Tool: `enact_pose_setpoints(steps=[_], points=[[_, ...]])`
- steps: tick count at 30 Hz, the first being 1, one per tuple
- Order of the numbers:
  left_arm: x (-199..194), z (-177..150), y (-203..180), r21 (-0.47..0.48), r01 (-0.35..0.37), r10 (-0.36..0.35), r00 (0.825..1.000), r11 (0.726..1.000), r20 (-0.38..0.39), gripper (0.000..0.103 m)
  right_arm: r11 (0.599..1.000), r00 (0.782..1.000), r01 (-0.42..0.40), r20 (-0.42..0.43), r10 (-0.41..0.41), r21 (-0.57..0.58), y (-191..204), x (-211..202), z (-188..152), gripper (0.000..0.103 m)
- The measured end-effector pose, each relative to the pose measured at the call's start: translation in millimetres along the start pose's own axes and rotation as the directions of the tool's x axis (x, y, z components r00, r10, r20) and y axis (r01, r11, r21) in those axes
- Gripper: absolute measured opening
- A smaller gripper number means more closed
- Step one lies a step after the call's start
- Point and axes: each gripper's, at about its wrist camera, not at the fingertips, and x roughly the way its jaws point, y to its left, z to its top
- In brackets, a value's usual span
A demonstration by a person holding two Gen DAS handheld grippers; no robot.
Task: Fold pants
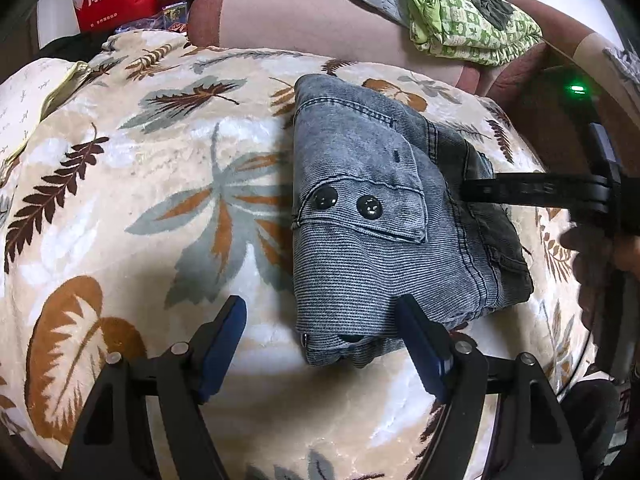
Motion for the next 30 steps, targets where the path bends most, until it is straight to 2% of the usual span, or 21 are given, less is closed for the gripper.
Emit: enact_pose_setpoints(steps=[3, 5, 8, 9, 11, 15, 22, 27, 30], points=[[-0.1, 0.0, -0.9, 0.000, -0.004, 0.004, 1.000, 1.000, 0.000, 0.078, 0.999, 0.998, -0.043, 0.049, 0.043, 0.009, -1.7, -22.3, -15.8, 0.081], [0.2, 0.3, -1.5, 0.002, -0.008, 0.008, 1.000, 1.000, -0.001, 0.078, 0.999, 0.998, -0.051, 0.048, 0.051, 0.001, 0.2, -24.9, -28.0, 0.081], [1.8, 0.4, -1.5, -0.001, -0.001, 0.001, 1.000, 1.000, -0.010, 0.078, 0.999, 1.000, -0.013, -0.029, 0.012, -0.034, 0.7, -1.7, -44.7, 0.081], [2.1, 0.3, -1.7, 0.001, -0.006, 0.006, 1.000, 1.000, -0.012, 0.078, 0.999, 0.999, -0.031, -0.030, 0.031, -0.010, -4.9, 4.5, -49.7, 0.083], [1.0, -0.1, -1.7, 0.007, -0.011, 0.011, 1.000, 1.000, -0.005, 0.078, 0.997, 0.998, -0.057, -0.027, 0.058, 0.044, -12.5, 4.6, -51.3, 0.086], [1.0, 0.2, -1.3, 0.002, -0.012, 0.012, 1.000, 1.000, -0.008, 0.078, 1.000, 1.000, -0.027, -0.015, 0.027, 0.005, -6.1, 2.0, -50.3, 0.086], [1.6, 1.0, 0.9, 0.007, 0.006, -0.005, 1.000, 1.000, -0.009, 0.078, 0.999, 1.000, -0.020, -0.022, 0.021, 0.044, -8.9, 5.6, -52.7, 0.089], [3.6, 1.4, 2.2, 0.002, 0.015, -0.015, 1.000, 1.000, -0.011, 0.079, 0.999, 0.998, 0.046, -0.040, -0.045, 0.008, -1.8, 3.6, -50.6, 0.090], [3.7, 1.4, 2.5, 0.008, 0.018, -0.018, 1.000, 1.000, -0.014, 0.079, 0.998, 0.998, 0.054, -0.043, -0.054, 0.009, 0.4, 4.0, -50.1, 0.091]])
